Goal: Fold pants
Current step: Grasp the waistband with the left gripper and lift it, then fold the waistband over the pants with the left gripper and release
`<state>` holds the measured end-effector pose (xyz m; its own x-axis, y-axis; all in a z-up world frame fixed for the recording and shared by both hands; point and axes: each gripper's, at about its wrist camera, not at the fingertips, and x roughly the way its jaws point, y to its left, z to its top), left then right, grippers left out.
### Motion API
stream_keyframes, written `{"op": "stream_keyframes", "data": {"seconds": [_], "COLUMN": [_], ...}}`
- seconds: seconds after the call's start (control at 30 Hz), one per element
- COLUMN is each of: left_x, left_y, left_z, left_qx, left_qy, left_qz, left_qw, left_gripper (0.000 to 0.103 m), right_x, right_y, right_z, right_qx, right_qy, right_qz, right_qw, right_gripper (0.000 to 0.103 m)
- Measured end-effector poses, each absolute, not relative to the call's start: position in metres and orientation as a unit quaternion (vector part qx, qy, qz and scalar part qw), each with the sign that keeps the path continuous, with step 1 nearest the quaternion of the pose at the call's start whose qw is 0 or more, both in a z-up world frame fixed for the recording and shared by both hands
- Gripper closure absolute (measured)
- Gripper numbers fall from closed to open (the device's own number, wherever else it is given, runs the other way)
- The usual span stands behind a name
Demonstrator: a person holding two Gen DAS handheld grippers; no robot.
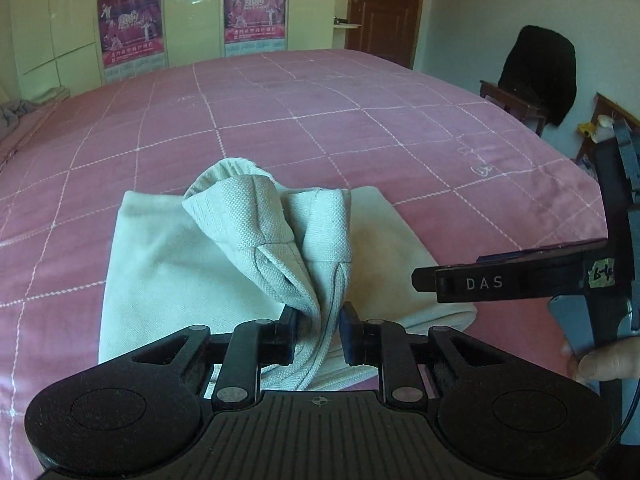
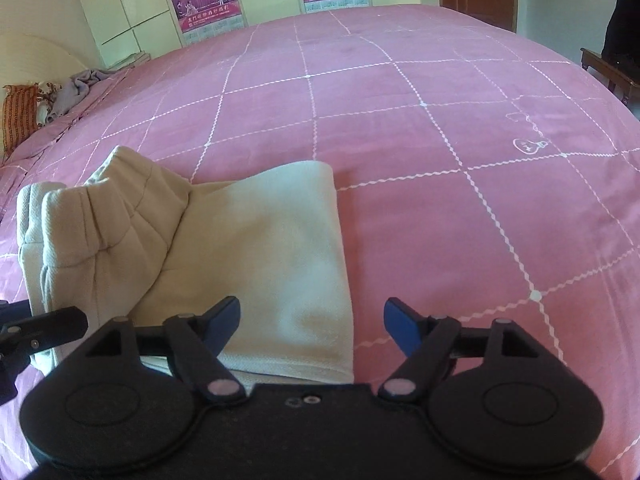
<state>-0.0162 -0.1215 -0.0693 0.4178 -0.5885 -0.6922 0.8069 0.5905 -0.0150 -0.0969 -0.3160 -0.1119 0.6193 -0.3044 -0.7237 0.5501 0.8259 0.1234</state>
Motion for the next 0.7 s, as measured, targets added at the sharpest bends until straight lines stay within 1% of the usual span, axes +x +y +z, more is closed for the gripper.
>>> {"op": "stream_keyframes", "data": {"seconds": [0.13,0.27,0.43,0.7], "left_x": [-0.027,-0.036,-0.024,0.033], "left_y": [-0.121,-0.12,-0.115,-0.051], "left_z": [-0.073,-0.065,-0.058,-0.092], "left_qx": [0.167,0.163,0.098,-0.002], "left_qy": [0.345,0.329,0.358,0.441], "left_qz": [-0.42,-0.436,-0.435,-0.319], "left_qw": [0.822,0.821,0.82,0.839], "left_gripper": [0.082,0.082,0.082,0.082], "right_x": [-0.101,-0.108,-0.116,-0.115], "right_y": [-0.318,-0.323,-0.329,-0.322], "right_z": [-0.11,-0.11,-0.109,-0.102], "right_qx": [0.18,0.193,0.235,0.285], "right_qy": [0.356,0.35,0.337,0.321], "right_qz": [-0.24,-0.243,-0.244,-0.209], "right_qw": [0.885,0.884,0.879,0.879], "right_gripper": [0.024,0.024,0.024,0.024]}}
